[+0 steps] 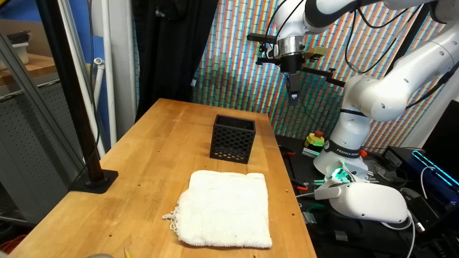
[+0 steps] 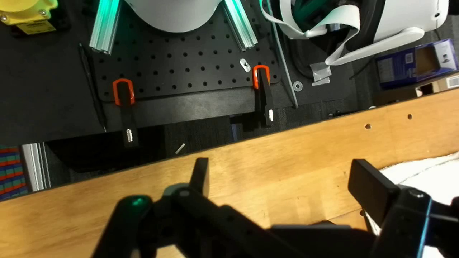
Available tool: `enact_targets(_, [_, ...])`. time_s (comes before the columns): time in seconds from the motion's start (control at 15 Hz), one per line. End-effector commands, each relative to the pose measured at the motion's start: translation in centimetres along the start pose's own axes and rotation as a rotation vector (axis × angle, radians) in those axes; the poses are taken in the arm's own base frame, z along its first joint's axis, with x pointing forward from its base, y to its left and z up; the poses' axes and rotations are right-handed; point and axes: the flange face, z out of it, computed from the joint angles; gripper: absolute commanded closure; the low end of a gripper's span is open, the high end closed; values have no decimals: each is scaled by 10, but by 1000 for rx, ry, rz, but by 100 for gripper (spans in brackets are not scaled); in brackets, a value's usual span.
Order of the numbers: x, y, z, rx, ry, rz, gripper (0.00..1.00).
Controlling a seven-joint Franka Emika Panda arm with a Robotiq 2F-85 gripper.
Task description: Place the towel in the basket
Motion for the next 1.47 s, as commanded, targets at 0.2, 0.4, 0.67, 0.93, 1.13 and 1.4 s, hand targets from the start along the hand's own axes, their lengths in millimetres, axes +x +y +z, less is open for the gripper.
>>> enact_targets(0.2, [0,0,-1,0,-1,0,0])
enact_targets(0.4, [0,0,-1,0,-1,0,0])
enact_targets(0.67, [13,-21,3,-71,-38,-71,0])
enact_targets(0.93, [33,-63,8,-231,-79,-205,0])
enact_targets(1.13, [52,-97,1,-365,-78,-310,0])
enact_targets(1.4, [74,-152,-21,-531,-29,-456,0])
